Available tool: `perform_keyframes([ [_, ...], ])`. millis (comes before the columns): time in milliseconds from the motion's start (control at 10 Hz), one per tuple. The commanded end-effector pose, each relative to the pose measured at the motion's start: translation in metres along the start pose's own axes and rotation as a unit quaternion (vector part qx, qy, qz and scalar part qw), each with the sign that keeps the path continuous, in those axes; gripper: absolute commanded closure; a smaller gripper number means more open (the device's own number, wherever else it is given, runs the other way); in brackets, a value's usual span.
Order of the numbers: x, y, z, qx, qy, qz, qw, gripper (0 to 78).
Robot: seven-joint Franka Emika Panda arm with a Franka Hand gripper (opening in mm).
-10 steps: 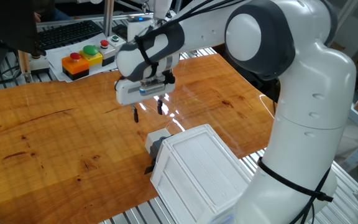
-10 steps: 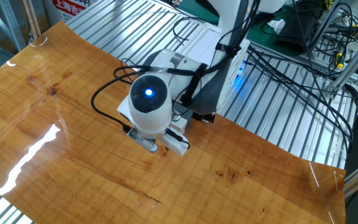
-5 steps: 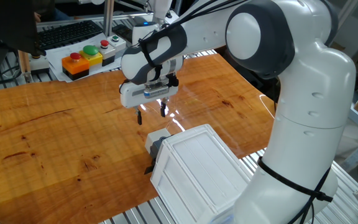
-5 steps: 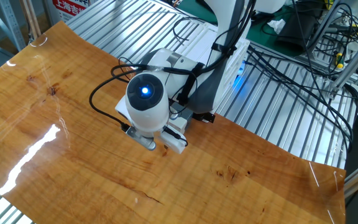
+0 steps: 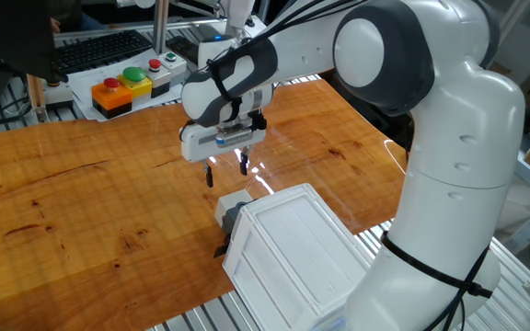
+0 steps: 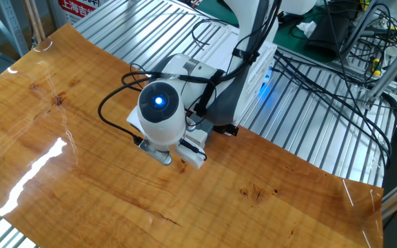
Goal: Press the button horizontally
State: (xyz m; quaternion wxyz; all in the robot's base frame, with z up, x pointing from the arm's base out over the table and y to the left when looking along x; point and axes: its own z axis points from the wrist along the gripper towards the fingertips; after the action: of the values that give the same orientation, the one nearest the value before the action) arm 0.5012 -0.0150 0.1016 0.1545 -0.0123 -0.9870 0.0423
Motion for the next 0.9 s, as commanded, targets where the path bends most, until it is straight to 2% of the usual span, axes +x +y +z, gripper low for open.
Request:
perform_keyframes([
  [100, -0.0013, -0.0013, 0.0011, 0.000, 0.001, -0.002, 1.0000, 0.1],
  [600, -0.0018, -0.0019, 0.0017, -0.005, 0.001, 0.006, 1.0000, 0.1],
  [800, -0.0018, -0.0019, 0.0017, -0.014, -0.006, 0.011, 0.9998, 0.1],
  [900, -0.0018, -0.0019, 0.0017, -0.015, -0.005, 0.013, 0.9998, 0.1],
])
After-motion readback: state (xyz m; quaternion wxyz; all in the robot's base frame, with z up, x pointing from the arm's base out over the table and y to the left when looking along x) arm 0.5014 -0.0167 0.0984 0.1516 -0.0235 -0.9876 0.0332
